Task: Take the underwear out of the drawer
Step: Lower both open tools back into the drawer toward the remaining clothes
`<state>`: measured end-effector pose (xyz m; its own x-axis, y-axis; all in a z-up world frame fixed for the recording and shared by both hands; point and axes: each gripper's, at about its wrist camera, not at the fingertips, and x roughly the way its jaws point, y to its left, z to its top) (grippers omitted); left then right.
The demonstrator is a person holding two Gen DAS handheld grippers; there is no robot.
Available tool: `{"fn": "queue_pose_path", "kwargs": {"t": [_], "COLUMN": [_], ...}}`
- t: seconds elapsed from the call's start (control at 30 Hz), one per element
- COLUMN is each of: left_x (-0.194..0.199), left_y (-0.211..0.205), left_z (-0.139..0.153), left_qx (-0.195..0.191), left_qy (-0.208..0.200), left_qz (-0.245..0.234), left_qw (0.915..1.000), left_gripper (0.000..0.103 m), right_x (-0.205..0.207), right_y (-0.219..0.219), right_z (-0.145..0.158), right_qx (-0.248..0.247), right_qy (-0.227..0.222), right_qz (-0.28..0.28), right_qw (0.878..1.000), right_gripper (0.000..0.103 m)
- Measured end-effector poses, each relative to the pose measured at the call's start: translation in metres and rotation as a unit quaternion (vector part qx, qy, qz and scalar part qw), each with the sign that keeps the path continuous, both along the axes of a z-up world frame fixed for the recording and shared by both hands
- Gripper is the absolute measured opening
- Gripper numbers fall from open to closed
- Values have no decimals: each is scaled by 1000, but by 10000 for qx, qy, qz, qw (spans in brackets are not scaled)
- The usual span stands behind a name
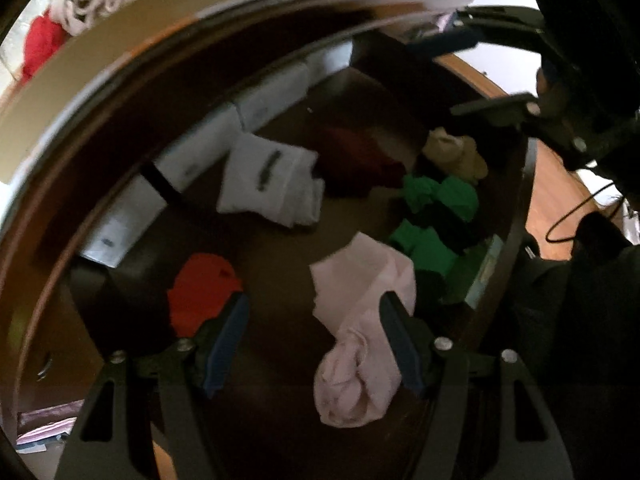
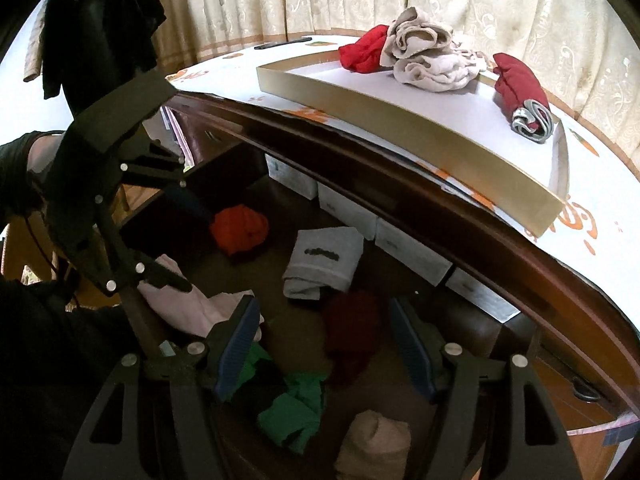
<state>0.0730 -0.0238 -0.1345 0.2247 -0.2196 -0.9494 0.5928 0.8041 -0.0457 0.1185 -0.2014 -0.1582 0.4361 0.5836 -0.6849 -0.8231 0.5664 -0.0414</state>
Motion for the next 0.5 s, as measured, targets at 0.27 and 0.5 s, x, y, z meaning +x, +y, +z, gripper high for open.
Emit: {"fn": "queue_pose_path", "kwargs": {"t": [0.27,0.5], "left_x": [3,8], "left_y": [-2,-1], "left_z": [-14,-24], "left_qx": [-85,-259], "left_qy": [576,1067], "left_qz": [-158,-228], "left_qw": [9982,9937], "left_gripper": [68,68], "right_x": [6,10], "right_y": [-3,-4], "right_z": [-8,-11], "right_qx": [-55,-58], "right_qy": [55,79], "right_qz": [-61,-87], "right_qw": [10000,9999], "right_gripper": [69,69]}}
